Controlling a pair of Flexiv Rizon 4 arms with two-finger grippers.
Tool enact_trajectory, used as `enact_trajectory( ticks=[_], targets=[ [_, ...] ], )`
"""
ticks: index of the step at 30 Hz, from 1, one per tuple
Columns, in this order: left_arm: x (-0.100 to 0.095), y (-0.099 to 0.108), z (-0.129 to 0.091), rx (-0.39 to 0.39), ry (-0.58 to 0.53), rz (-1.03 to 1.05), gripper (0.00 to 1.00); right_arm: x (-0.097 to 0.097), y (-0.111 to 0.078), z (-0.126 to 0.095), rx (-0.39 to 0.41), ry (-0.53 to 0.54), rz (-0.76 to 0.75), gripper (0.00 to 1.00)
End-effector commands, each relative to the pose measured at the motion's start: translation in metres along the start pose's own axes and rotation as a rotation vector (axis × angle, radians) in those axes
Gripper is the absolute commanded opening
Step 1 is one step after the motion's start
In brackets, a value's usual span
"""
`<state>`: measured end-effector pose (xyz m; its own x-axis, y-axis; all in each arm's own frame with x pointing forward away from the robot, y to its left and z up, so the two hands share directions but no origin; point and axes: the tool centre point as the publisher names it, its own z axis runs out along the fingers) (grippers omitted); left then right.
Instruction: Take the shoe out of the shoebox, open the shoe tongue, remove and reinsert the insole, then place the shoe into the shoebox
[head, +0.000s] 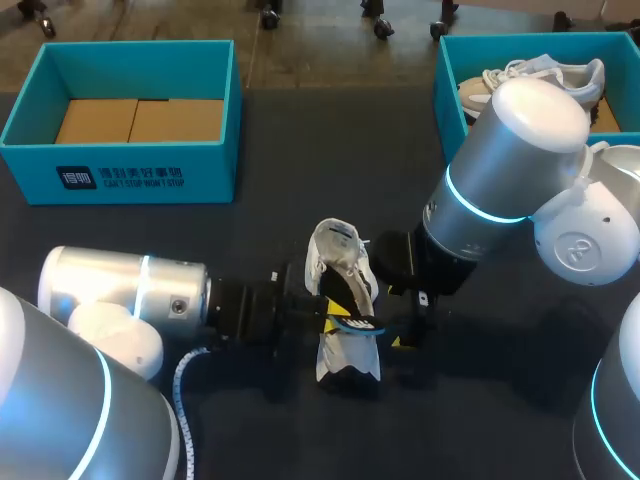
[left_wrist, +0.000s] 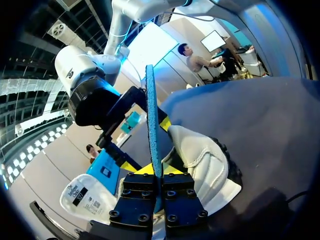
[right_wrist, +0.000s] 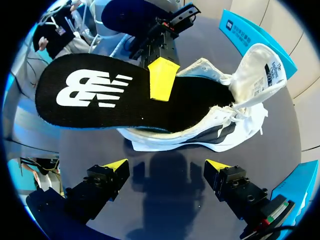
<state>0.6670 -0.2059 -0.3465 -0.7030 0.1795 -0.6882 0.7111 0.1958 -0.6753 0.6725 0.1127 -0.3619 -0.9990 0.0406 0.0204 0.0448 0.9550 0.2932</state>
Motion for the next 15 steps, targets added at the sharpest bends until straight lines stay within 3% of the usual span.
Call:
enact_trajectory(
  ticks=[1, 4, 5, 6, 8, 11, 15],
  targets=[
    [-0.001, 0.000, 0.003, -0.007, -0.001, 0.000, 0.00, 0.000, 0.001, 0.002, 0.001, -0.002, 0.001, 1.00],
    [-0.002, -0.006, 0.000, -0.002, -0.002, 0.003, 0.00, 0.000, 0.001, 0.002, 0.001, -0.002, 0.001, 1.00],
    [-0.002, -0.008, -0.001, 0.004, -0.003, 0.004, 0.04, 0.000, 0.001, 0.002, 0.001, -0.002, 0.001, 1.00],
    [-0.002, -0.010, -0.002, 0.005, -0.002, 0.005, 0.24, 0.000, 0.001, 0.002, 0.001, -0.002, 0.001, 1.00],
    [-0.002, -0.014, -0.004, 0.008, -0.002, 0.009, 0.38, 0.000, 0.001, 0.002, 0.001, -0.002, 0.001, 1.00],
    [-0.005, -0.020, -0.005, 0.017, -0.007, 0.019, 0.45, 0.000, 0.001, 0.002, 0.001, -0.002, 0.001, 1.00],
    [-0.006, -0.031, -0.004, 0.037, -0.003, 0.037, 0.42, 0.000, 0.001, 0.002, 0.001, -0.002, 0.001, 1.00]
  ],
)
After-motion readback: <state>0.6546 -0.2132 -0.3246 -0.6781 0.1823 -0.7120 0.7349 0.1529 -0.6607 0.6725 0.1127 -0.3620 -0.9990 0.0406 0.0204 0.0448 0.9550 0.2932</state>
